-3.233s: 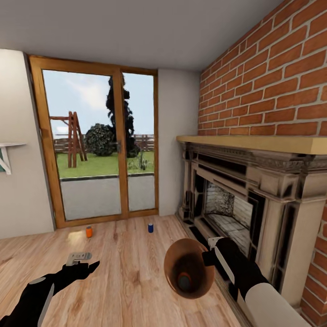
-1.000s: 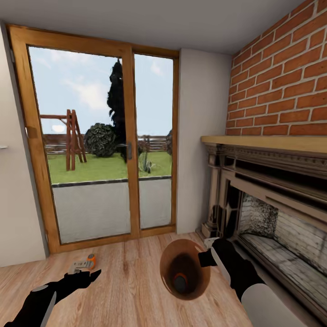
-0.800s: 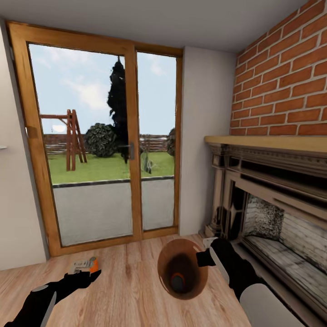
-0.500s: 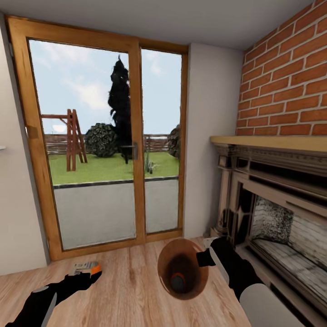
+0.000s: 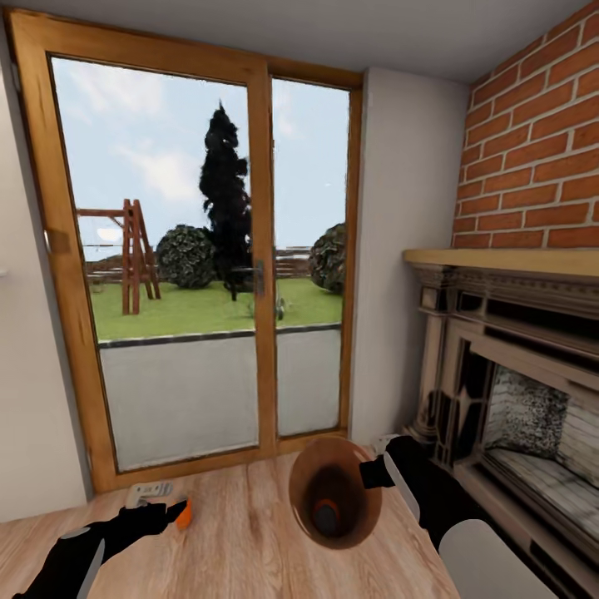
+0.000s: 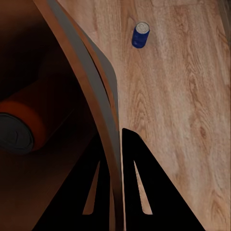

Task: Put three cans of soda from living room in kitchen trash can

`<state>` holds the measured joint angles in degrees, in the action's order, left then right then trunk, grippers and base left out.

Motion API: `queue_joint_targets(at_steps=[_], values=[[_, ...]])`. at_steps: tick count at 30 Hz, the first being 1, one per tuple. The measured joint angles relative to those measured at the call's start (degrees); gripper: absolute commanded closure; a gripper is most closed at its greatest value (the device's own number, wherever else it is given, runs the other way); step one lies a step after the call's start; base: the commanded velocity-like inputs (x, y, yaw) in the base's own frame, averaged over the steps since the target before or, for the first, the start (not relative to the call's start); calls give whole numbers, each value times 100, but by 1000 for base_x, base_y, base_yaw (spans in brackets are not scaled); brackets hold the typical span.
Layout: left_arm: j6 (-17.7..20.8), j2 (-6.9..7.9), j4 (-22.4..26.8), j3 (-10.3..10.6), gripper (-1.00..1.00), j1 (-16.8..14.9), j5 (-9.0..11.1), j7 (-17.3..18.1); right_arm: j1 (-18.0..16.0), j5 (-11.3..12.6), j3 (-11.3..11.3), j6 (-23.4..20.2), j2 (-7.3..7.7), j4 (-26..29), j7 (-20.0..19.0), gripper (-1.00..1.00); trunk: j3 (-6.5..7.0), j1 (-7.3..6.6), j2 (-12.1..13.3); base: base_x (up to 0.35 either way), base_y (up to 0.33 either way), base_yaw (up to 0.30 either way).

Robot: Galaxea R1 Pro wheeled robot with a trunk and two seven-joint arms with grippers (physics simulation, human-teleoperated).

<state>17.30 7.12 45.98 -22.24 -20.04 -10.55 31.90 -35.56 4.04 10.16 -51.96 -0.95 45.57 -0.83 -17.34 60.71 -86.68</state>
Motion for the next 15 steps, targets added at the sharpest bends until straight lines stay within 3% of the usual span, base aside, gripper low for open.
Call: queue_joint_targets(at_steps=[15], values=[[-7,0,-3,0,-100,0,0,0,0,-5,-17,6,8,0,2,100,0,0,0,254,239,-134]])
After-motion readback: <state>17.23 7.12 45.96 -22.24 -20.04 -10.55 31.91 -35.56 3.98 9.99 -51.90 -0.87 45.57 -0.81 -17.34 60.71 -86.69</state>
